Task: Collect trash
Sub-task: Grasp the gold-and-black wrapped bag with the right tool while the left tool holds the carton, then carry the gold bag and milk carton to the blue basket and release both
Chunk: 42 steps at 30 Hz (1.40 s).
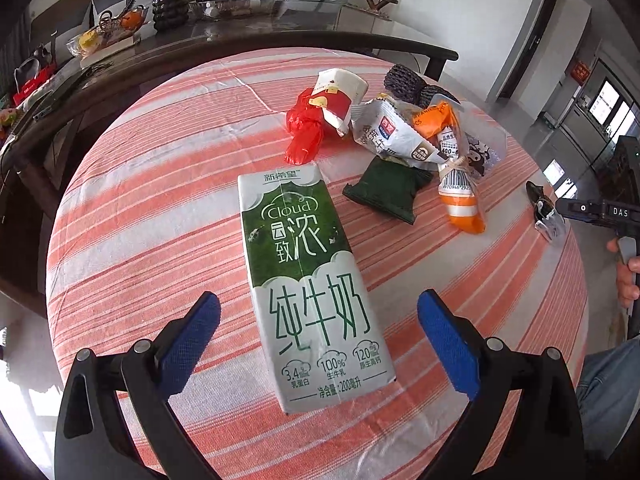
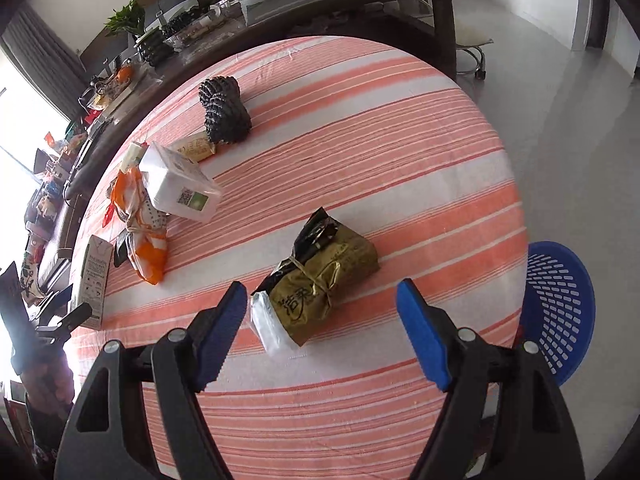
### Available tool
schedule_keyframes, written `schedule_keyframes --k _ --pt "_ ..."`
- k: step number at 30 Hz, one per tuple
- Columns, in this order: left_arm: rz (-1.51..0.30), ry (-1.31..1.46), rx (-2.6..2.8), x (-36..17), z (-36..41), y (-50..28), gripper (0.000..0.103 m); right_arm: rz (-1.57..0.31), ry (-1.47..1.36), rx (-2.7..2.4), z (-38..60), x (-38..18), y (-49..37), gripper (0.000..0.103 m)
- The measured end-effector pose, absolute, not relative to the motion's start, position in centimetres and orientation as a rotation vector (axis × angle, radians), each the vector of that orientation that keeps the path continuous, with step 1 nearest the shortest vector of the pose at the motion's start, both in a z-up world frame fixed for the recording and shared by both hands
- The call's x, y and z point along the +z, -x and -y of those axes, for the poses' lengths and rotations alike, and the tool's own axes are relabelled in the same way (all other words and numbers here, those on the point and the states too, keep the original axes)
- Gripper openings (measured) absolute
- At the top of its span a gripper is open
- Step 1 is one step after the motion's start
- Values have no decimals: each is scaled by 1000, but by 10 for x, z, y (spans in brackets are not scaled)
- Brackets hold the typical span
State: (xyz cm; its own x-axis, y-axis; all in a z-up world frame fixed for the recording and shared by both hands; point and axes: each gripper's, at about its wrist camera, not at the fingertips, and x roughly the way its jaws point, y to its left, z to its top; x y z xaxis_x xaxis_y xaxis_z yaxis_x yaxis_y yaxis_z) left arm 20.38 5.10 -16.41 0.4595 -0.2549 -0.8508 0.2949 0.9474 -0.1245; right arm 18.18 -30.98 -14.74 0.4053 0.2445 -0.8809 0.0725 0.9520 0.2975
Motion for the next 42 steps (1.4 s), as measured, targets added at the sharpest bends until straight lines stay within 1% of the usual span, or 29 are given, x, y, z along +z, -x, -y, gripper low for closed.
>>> schedule_keyframes --k 1,2,3,5,6,7,8,9,10,11,17,23,28,30,34,38,42 --pt "-1052 -62 -314 -166 -49 -207 97 -1162 -314 103 308 -148 -185 75" --pt "-1060 -80 -294 -168 -48 -210 90 -1172 -309 94 307 -149 -189 76" --pt "-1072 -92 -279 -169 -46 -212 85 -1178 -307 88 304 -150 -192 76" --pt "-1096 -79 -274 -171 -48 -213 66 -1203 -293 81 298 -154 -199 76" --pt "-1098 -73 -270 -171 -49 -213 64 -1214 -288 81 296 -156 -200 76" --pt "-1091 -78 -265 -171 -49 -211 56 -1224 -280 75 295 -159 -202 76" --pt "-1087 -84 -260 -170 -49 -209 55 -1223 -273 62 295 -159 -201 63" --pt "-1082 -82 -256 -170 -50 -207 54 -1216 -269 62 295 -158 -199 55" --pt "-1079 -71 -255 -170 -51 -204 53 -1214 -259 73 294 -157 -198 52" --pt "-1075 -58 -256 -170 -53 -202 51 -1205 -252 87 294 -155 -196 42" --pt "-1036 28 -285 -158 -54 -177 48 -1140 -197 145 301 -137 -174 42" --pt "-969 22 -392 -122 -11 -153 48 -1070 -190 156 332 -122 -147 42" --pt "-937 -22 -568 -96 70 -145 48 -1017 -236 35 410 -115 -125 42" --pt "-937 -31 -651 -90 109 -146 48 -1004 -268 -8 444 -114 -115 42" --pt "-941 -57 -798 -85 197 -147 48 -990 -239 -77 494 -117 -96 42" --pt "-960 -99 -910 -94 290 -151 48 -997 -256 -136 539 -137 -84 43" --pt "-994 -146 -973 -117 373 -155 48 -1006 -318 -203 581 -170 -75 42"
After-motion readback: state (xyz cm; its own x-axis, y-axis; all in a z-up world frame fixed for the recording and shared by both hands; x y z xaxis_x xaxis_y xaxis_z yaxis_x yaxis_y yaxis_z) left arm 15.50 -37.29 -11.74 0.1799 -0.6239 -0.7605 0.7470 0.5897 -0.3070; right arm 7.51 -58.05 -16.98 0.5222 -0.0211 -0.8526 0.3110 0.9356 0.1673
